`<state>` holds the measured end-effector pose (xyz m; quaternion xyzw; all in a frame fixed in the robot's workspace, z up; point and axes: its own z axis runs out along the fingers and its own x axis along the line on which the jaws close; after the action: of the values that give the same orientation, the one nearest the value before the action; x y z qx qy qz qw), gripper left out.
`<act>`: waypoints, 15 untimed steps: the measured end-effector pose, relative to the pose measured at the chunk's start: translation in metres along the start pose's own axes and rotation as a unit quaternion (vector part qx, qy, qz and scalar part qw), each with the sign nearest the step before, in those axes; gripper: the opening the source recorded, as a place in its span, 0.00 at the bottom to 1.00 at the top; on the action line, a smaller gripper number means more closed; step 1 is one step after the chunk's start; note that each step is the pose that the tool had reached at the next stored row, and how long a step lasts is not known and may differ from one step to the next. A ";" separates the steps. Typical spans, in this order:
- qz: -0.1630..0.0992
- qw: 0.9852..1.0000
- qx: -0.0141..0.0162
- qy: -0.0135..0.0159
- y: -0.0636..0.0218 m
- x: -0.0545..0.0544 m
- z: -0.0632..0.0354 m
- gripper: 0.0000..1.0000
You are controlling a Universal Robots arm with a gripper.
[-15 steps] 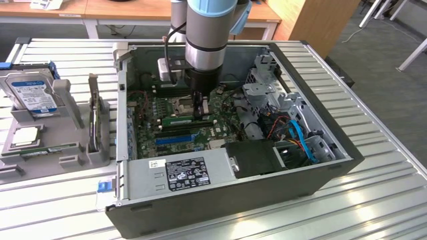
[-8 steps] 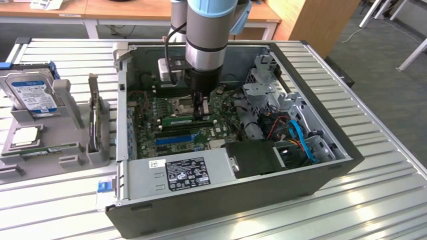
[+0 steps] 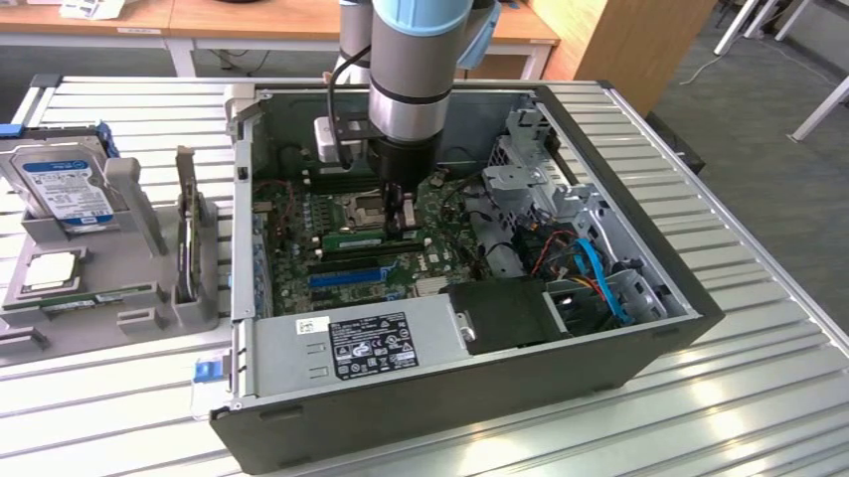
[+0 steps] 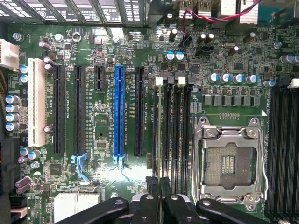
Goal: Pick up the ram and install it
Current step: 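Insert the ram into the slot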
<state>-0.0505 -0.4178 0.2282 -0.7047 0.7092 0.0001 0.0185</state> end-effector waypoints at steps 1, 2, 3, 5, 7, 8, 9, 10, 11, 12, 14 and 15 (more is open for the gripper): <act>0.000 1.000 0.000 0.000 0.0000 0.000 0.0000 0.12; 0.000 1.000 0.000 0.000 0.0000 0.000 0.0000 0.12; 0.000 1.000 0.000 0.000 0.0000 0.000 0.0000 0.12; 0.000 1.000 0.000 0.000 0.0000 0.000 0.0000 0.12; 0.000 1.000 0.000 0.000 0.0000 0.000 0.0000 0.12; 0.000 1.000 0.000 0.000 0.0000 0.000 0.0000 0.12; 0.000 1.000 0.000 0.000 0.0000 0.000 0.0001 0.12; 0.000 1.000 0.000 0.000 0.0000 0.000 0.0001 0.12; 0.001 1.000 0.000 0.000 0.0000 0.000 0.0001 0.12; 0.001 1.000 0.000 0.000 0.0000 0.000 0.0002 0.12; 0.002 1.000 0.000 0.000 0.0000 0.000 0.0002 0.12; 0.002 1.000 0.000 0.000 0.0000 0.000 0.0002 0.12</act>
<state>-0.0505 -0.4179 0.2280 -0.7031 0.7109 0.0000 0.0185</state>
